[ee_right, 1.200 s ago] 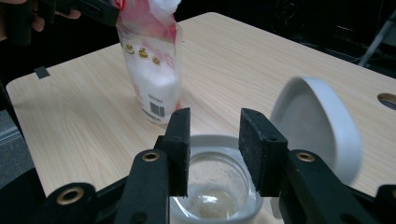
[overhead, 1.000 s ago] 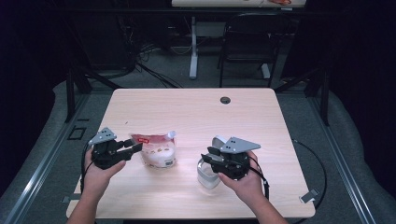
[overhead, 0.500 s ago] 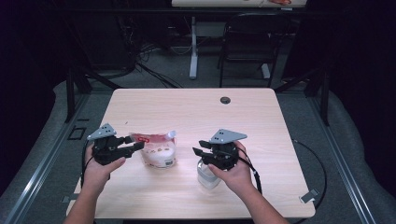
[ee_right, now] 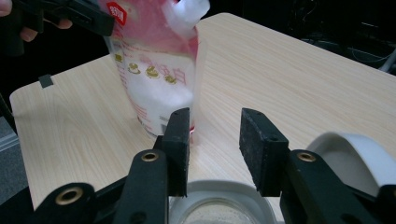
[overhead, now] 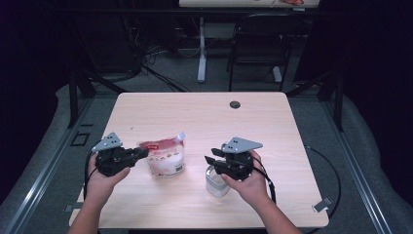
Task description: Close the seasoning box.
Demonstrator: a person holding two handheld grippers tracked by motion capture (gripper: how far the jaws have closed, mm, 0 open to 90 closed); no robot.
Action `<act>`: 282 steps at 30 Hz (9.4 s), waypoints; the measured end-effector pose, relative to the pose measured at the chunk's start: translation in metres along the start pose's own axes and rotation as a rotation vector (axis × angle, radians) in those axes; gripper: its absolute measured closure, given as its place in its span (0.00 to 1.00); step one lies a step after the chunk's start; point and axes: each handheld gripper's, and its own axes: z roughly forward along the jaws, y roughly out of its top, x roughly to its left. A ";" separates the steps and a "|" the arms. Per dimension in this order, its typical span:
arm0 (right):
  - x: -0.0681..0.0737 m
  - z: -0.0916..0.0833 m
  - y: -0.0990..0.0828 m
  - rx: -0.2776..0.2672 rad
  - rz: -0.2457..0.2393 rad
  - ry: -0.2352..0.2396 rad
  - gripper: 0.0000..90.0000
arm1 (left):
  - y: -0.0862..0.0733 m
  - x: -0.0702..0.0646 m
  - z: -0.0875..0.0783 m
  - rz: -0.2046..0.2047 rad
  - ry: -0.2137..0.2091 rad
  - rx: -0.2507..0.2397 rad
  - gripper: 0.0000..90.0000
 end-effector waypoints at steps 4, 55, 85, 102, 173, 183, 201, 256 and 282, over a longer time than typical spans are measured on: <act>-0.003 -0.004 -0.005 -0.004 0.015 -0.004 0.71 | 0.000 -0.008 0.000 0.044 -0.011 0.008 0.98; -0.010 -0.040 -0.025 -0.048 0.039 -0.052 0.71 | 0.026 -0.072 0.019 0.233 -0.153 0.002 1.00; 0.011 0.016 0.010 -0.023 -0.042 0.092 0.62 | 0.002 -0.042 0.000 0.186 -0.155 0.045 0.97; 0.021 0.022 0.018 -0.018 -0.077 0.089 0.71 | 0.002 -0.037 0.002 0.173 -0.146 0.035 1.00; 0.044 0.012 0.071 0.057 -0.167 0.214 0.78 | -0.017 -0.032 0.013 0.088 -0.219 0.015 0.70; 0.057 0.030 0.081 0.119 -0.197 0.242 0.83 | -0.019 -0.032 0.014 0.088 -0.222 0.012 0.69; 0.068 0.055 0.090 0.240 -0.236 0.239 0.87 | -0.020 -0.032 0.015 0.088 -0.207 0.026 0.70; 0.069 0.062 0.089 0.297 -0.307 0.263 1.00 | -0.019 -0.037 0.019 0.118 -0.228 0.027 0.78; 0.069 0.057 0.092 0.258 -0.306 0.271 1.00 | -0.009 -0.041 0.003 0.177 -0.162 -0.001 1.00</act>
